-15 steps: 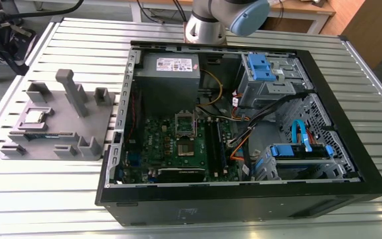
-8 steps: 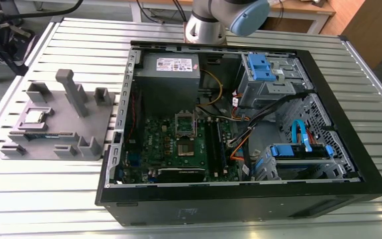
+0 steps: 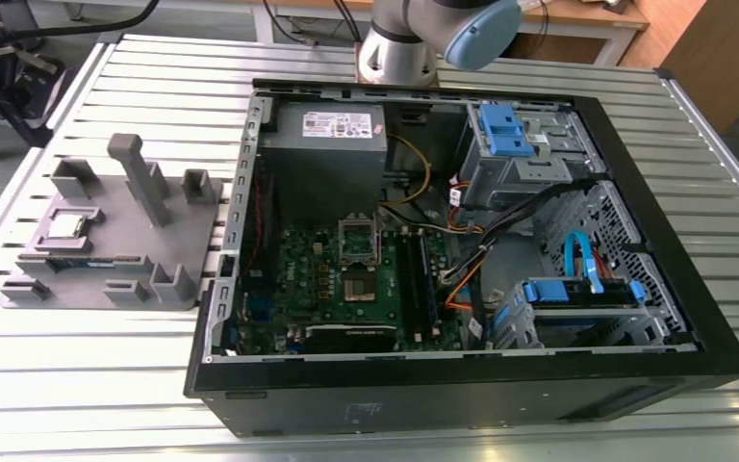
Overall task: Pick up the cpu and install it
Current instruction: 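Reach for the cpu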
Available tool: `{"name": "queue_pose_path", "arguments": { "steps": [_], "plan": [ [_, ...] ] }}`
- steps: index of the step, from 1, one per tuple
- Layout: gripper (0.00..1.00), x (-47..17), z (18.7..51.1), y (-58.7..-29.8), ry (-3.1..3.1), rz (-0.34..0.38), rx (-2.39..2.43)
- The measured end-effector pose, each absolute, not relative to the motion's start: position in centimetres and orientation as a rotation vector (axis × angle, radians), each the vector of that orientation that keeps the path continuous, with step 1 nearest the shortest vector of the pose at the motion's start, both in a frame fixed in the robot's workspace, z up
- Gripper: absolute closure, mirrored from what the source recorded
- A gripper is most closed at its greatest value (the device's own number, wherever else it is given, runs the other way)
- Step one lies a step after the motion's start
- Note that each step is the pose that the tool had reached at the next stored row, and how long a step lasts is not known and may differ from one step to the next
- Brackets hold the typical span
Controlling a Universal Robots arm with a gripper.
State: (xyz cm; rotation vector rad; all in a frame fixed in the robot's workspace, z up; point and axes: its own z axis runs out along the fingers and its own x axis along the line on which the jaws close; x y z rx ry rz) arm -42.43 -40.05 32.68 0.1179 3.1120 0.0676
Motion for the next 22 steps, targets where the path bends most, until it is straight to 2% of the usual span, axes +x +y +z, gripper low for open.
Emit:
{"name": "queue_pose_path", "arguments": {
  "steps": [22],
  "plan": [
    [0.89, -43.32, 31.94, -40.05, 3.112, 0.068, 0.118]
  ]
}}
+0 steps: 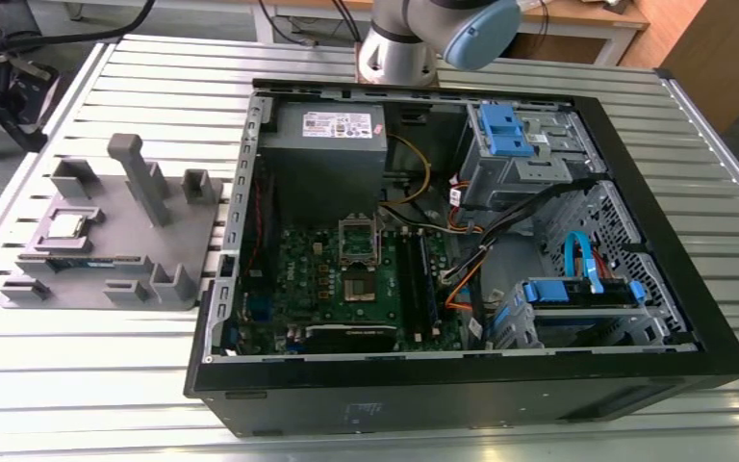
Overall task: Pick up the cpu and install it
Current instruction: 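Reach for the cpu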
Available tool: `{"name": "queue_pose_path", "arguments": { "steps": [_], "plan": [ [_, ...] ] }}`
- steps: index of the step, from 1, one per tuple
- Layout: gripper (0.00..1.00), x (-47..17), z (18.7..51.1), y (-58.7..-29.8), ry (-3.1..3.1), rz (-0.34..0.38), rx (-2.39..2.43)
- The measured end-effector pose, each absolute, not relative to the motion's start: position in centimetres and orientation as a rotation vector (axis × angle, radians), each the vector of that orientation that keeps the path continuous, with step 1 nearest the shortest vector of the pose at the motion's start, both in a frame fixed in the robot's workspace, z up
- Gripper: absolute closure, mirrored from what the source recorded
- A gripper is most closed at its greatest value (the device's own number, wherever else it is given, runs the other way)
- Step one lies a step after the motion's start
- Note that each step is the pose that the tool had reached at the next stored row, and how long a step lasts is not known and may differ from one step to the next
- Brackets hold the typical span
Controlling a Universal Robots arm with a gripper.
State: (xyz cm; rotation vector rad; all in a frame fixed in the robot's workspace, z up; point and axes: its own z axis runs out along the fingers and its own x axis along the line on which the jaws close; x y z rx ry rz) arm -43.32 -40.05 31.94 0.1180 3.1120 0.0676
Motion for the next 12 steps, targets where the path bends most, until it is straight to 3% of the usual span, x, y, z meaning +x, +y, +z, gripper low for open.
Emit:
{"name": "queue_pose_path", "arguments": {
  "steps": [12],
  "plan": [
    [0.89, -44.07, 31.34, -40.05, 3.112, 0.068, 0.118]
  ]
}}
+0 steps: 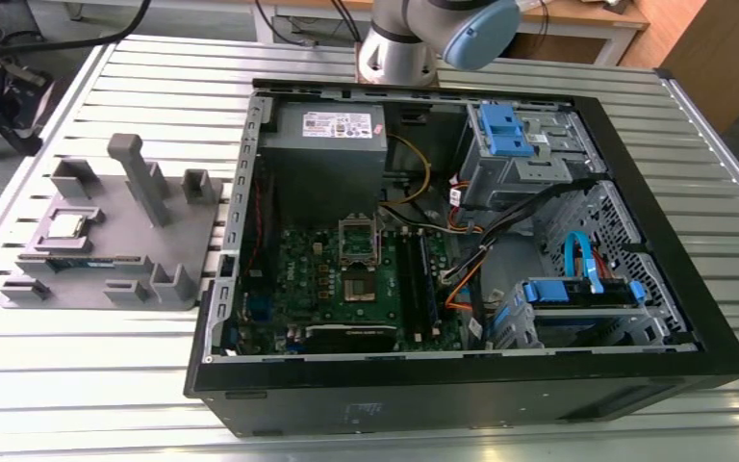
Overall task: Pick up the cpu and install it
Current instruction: 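Reach for the cpu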
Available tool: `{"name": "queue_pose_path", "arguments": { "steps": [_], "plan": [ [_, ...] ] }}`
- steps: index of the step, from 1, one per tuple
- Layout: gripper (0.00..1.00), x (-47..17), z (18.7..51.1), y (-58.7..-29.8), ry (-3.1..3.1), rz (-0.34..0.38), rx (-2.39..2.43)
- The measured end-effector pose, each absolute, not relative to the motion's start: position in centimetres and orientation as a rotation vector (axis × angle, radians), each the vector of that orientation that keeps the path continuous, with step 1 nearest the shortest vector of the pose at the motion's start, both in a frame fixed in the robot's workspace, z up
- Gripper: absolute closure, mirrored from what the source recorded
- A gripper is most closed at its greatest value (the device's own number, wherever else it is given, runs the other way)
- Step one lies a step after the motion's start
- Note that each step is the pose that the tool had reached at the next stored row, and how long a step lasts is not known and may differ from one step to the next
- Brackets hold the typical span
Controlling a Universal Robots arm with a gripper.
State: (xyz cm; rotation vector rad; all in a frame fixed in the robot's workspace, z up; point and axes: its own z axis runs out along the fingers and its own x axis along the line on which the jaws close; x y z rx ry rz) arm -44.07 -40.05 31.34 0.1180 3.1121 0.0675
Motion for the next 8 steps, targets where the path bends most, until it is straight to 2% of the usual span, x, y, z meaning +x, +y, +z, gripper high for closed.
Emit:
{"name": "queue_pose_path", "arguments": {
  "steps": [8],
  "plan": [
    [0.89, -44.70, 30.87, -40.06, 3.112, 0.068, 0.118]
  ]
}}
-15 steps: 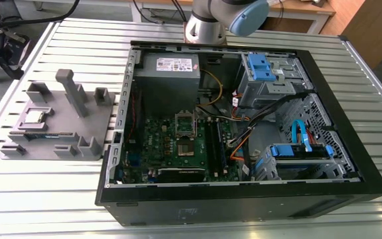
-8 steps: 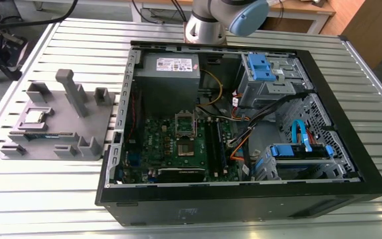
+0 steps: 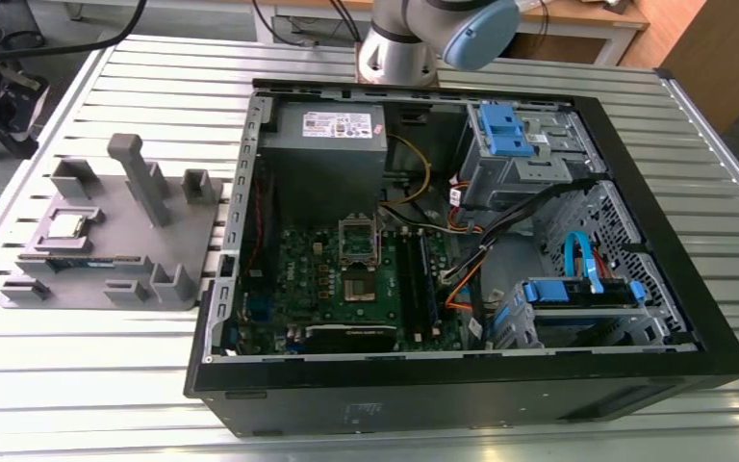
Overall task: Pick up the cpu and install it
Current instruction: 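Reach for the cpu, then pick up the cpu and move it towards the insertion slot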
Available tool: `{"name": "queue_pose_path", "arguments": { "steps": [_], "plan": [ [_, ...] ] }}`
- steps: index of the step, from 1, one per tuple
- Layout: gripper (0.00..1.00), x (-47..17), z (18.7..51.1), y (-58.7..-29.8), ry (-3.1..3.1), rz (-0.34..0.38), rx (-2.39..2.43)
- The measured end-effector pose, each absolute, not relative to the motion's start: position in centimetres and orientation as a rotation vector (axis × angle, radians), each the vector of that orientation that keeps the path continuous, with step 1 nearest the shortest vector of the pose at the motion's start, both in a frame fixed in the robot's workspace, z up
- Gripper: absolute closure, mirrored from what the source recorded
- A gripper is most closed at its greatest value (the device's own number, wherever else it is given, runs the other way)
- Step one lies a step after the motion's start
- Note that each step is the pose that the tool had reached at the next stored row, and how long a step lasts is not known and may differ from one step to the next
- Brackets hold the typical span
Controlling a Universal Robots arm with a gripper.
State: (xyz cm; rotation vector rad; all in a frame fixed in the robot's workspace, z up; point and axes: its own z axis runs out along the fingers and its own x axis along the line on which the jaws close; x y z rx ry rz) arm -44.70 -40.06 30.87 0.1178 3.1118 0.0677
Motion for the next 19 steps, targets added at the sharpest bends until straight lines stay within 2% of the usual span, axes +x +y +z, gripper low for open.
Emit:
{"name": "queue_pose_path", "arguments": {
  "steps": [15, 16, 17, 19],
  "plan": [
    [0.89, -44.75, 30.75, -40.05, 3.112, 0.068, 0.118],
    [0.84, -44.74, 30.74, -40.05, 3.112, 0.068, 0.118],
    [0.84, -44.75, 30.74, -40.05, 3.112, 0.068, 0.118],
    [0.71, -44.75, 30.74, -40.05, 3.112, 0.068, 0.118]
  ]
}}
